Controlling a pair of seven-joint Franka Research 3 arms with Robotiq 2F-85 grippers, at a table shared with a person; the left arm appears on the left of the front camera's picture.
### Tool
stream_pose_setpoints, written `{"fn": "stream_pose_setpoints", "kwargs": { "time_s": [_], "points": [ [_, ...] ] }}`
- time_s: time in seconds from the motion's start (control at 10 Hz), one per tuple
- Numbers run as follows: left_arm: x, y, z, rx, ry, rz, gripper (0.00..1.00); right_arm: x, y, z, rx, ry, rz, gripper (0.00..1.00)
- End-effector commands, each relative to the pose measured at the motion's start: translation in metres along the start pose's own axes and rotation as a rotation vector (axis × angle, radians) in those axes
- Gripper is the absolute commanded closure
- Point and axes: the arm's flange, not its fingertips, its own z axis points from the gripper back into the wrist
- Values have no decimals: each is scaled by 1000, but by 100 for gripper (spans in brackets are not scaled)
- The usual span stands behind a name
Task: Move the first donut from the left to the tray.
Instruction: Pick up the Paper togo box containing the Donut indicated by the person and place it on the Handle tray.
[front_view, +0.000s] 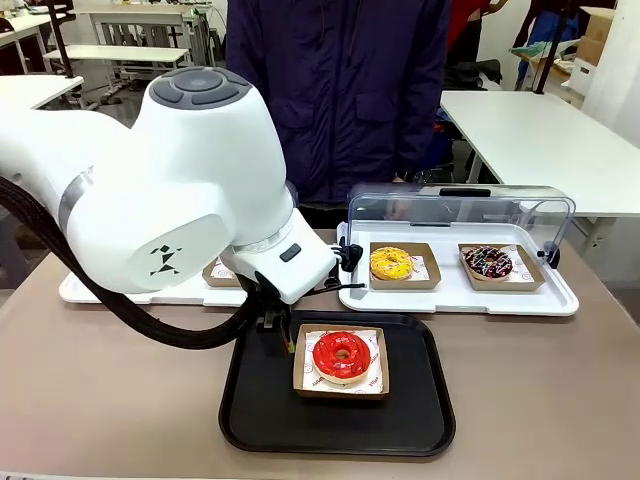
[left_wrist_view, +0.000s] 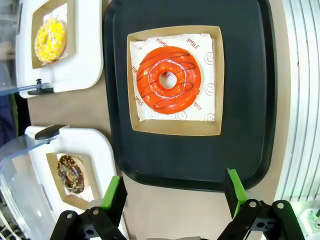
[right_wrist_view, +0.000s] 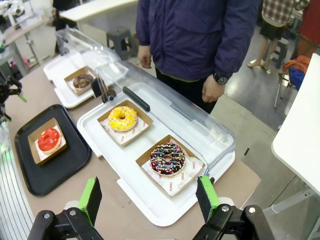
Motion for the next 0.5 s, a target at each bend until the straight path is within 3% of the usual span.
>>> {"fn": "stream_pose_setpoints", "kwargs": {
  "time_s": [0.0, 0.4],
  "points": [
    [3, 1, 0, 21, 6, 10, 0, 0, 0, -3, -2, -37, 22, 0],
    [3, 1, 0, 21, 6, 10, 0, 0, 0, -3, -2, -37, 22, 0]
  ]
}}
